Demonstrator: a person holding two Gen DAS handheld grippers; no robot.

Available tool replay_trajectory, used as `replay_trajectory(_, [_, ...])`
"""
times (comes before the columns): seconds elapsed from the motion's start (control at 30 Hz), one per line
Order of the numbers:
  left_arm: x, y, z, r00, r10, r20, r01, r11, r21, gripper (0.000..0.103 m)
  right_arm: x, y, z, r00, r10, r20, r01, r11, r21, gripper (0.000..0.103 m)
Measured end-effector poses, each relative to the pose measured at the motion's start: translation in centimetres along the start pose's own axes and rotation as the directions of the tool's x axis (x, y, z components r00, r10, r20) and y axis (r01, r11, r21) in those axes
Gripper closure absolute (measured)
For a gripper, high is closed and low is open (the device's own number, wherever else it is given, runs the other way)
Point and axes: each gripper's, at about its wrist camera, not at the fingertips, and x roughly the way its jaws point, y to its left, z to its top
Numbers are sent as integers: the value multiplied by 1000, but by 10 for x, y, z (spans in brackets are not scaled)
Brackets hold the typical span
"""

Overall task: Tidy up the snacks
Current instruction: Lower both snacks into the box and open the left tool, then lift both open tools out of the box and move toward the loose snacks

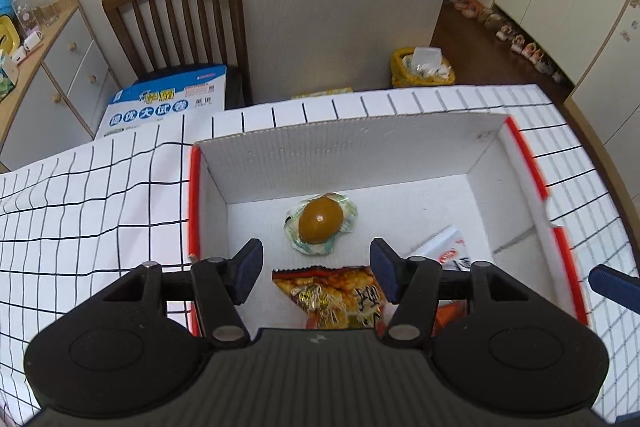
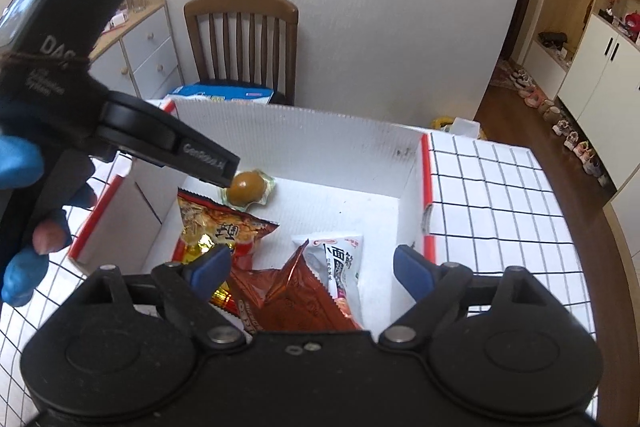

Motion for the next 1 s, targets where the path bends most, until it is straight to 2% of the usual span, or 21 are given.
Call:
replay_trajectory(0.47, [-87, 4, -41, 994, -42, 105, 40, 999, 23, 45, -70, 9, -12, 996, -24, 86, 21, 999, 29, 13])
replay_trajectory(0.77, [-127, 7, -81, 988, -65, 143, 58, 997, 48, 45, -111, 17, -35, 991, -16, 130, 8, 998, 58, 13])
replay_trajectory(1.0, [-149, 14, -120, 983, -112, 146, 107, 993, 45, 45, -132, 23, -62, 989, -16, 145, 4, 997, 82, 8])
